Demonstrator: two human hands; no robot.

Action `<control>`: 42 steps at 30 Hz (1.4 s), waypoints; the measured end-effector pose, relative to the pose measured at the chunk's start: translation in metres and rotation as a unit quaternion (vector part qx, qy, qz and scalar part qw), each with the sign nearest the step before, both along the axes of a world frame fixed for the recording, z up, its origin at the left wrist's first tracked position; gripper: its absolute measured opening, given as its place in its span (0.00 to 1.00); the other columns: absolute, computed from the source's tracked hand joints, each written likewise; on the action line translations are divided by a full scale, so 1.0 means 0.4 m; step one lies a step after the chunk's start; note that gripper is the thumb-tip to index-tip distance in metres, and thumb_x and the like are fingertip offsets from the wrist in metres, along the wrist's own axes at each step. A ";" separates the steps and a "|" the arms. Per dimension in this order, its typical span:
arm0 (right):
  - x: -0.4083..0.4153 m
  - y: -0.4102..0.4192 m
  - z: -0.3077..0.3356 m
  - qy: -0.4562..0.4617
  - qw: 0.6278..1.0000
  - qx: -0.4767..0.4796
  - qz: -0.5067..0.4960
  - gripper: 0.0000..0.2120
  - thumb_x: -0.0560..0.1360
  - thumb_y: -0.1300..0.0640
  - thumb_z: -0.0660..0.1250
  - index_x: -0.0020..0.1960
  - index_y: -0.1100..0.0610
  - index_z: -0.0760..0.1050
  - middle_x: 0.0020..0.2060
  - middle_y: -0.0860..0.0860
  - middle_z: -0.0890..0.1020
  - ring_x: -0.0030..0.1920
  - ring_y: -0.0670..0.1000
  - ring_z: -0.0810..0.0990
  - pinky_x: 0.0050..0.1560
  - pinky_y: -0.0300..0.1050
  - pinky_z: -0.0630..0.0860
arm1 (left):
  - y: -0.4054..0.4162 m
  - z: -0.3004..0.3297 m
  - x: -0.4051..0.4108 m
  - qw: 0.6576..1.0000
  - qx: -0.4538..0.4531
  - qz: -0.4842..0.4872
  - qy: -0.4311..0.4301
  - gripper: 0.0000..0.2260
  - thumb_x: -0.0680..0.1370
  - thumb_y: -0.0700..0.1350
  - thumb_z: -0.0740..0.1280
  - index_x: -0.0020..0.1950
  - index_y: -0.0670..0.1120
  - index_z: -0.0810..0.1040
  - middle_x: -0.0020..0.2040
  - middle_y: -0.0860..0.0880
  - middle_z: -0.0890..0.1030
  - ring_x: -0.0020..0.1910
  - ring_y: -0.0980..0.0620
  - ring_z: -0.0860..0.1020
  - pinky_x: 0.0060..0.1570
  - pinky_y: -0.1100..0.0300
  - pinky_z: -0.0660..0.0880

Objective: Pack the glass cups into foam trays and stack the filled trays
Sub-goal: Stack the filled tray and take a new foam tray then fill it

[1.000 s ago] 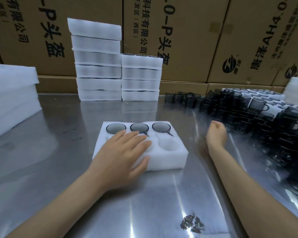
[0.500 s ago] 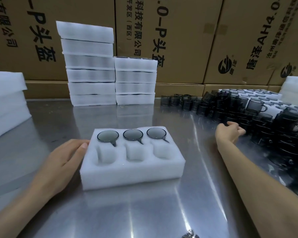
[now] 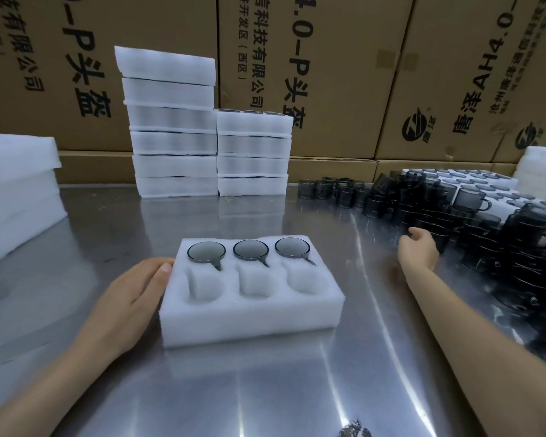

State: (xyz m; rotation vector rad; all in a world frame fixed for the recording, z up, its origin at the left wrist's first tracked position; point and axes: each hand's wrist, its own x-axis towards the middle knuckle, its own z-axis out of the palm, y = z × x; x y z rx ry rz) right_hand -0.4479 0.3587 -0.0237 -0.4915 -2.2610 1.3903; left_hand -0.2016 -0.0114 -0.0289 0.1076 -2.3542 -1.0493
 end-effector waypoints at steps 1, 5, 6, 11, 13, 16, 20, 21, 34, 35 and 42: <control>0.009 -0.002 -0.002 0.003 1.000 0.006 0.009 0.21 0.76 0.59 0.57 0.68 0.52 0.71 0.61 0.51 0.78 0.40 0.50 0.76 0.47 0.42 0.66 | 0.001 -0.001 0.000 1.000 0.004 0.001 0.000 0.13 0.81 0.51 0.54 0.52 0.56 0.79 0.50 0.61 0.80 0.52 0.67 0.75 0.49 0.66 0.68; 0.055 -0.007 -0.014 0.008 0.996 0.012 0.091 0.17 0.76 0.57 0.59 0.63 0.49 0.74 0.58 0.50 0.80 0.51 0.53 0.78 0.52 0.47 0.73 | 0.004 -0.003 0.002 0.999 0.037 0.002 -0.008 0.12 0.82 0.49 0.55 0.52 0.57 0.78 0.51 0.62 0.80 0.52 0.64 0.75 0.50 0.60 0.69; 0.070 -0.009 -0.017 0.012 0.993 0.011 0.116 0.16 0.76 0.58 0.59 0.62 0.49 0.75 0.57 0.50 0.81 0.52 0.53 0.79 0.52 0.47 0.73 | 0.005 -0.004 0.002 0.999 0.046 0.002 -0.009 0.12 0.82 0.49 0.55 0.52 0.57 0.79 0.51 0.62 0.80 0.53 0.62 0.76 0.52 0.58 0.70; 0.164 -0.043 -0.021 0.039 0.972 -0.017 0.230 0.14 0.76 0.66 0.60 0.58 0.56 0.77 0.48 0.49 0.81 0.44 0.48 0.78 0.45 0.40 0.73 | 0.014 -0.010 0.007 0.997 0.073 0.003 -0.013 0.12 0.82 0.50 0.55 0.52 0.57 0.79 0.52 0.62 0.80 0.53 0.65 0.75 0.51 0.62 0.69; 0.206 -0.061 -0.019 0.049 0.962 -0.029 0.268 0.14 0.76 0.68 0.60 0.58 0.60 0.77 0.46 0.50 0.80 0.40 0.47 0.78 0.42 0.36 0.75 | 0.018 -0.012 0.011 0.996 0.089 0.002 -0.016 0.13 0.82 0.50 0.55 0.52 0.59 0.79 0.52 0.63 0.80 0.53 0.68 0.75 0.50 0.64 0.69; 0.260 -0.088 -0.014 0.061 0.940 -0.045 0.332 0.14 0.75 0.71 0.61 0.57 0.60 0.76 0.50 0.51 0.80 0.44 0.48 0.79 0.40 0.32 0.76 | 0.023 -0.009 0.017 0.994 0.108 -0.001 -0.020 0.13 0.82 0.51 0.55 0.51 0.61 0.79 0.50 0.67 0.80 0.52 0.71 0.74 0.49 0.68 0.68; 0.283 -0.108 -0.010 0.108 0.947 -0.028 0.301 0.11 0.74 0.69 0.64 0.52 0.56 0.75 0.47 0.50 0.81 0.45 0.48 0.78 0.41 0.40 0.74 | 0.026 -0.007 0.021 0.994 0.110 -0.004 -0.018 0.13 0.82 0.51 0.55 0.50 0.63 0.79 0.49 0.69 0.79 0.51 0.71 0.74 0.49 0.68 0.68; 0.279 -0.110 -0.008 0.116 0.953 -0.015 0.280 0.09 0.74 0.67 0.65 0.52 0.56 0.74 0.48 0.51 0.79 0.45 0.49 0.76 0.43 0.43 0.73 | 0.026 -0.008 0.020 0.994 0.110 -0.004 -0.018 0.13 0.82 0.51 0.55 0.49 0.63 0.79 0.49 0.69 0.79 0.51 0.71 0.74 0.49 0.67 0.68; 0.190 -0.133 0.004 0.016 0.928 -0.019 0.371 0.29 0.71 0.60 0.74 0.69 0.52 0.68 0.60 0.50 0.74 0.54 0.46 0.75 0.47 0.34 0.70 | 0.026 -0.010 0.011 0.995 0.102 0.003 -0.011 0.13 0.82 0.51 0.55 0.48 0.61 0.79 0.48 0.67 0.80 0.50 0.69 0.75 0.49 0.67 0.69; 0.188 -0.132 0.001 0.025 0.936 -0.004 0.352 0.27 0.69 0.58 0.75 0.65 0.51 0.72 0.58 0.50 0.74 0.51 0.46 0.76 0.46 0.34 0.70 | 0.025 -0.011 0.011 0.995 0.099 0.005 -0.012 0.13 0.82 0.51 0.55 0.47 0.60 0.79 0.48 0.66 0.80 0.50 0.68 0.75 0.49 0.67 0.69; 0.193 -0.139 -0.009 0.056 0.971 -0.030 0.230 0.26 0.64 0.49 0.78 0.53 0.55 0.68 0.46 0.46 0.74 0.48 0.51 0.77 0.43 0.44 0.72 | 0.024 -0.010 0.009 0.996 0.082 0.013 -0.024 0.12 0.82 0.51 0.55 0.50 0.57 0.78 0.50 0.61 0.80 0.51 0.66 0.75 0.49 0.65 0.69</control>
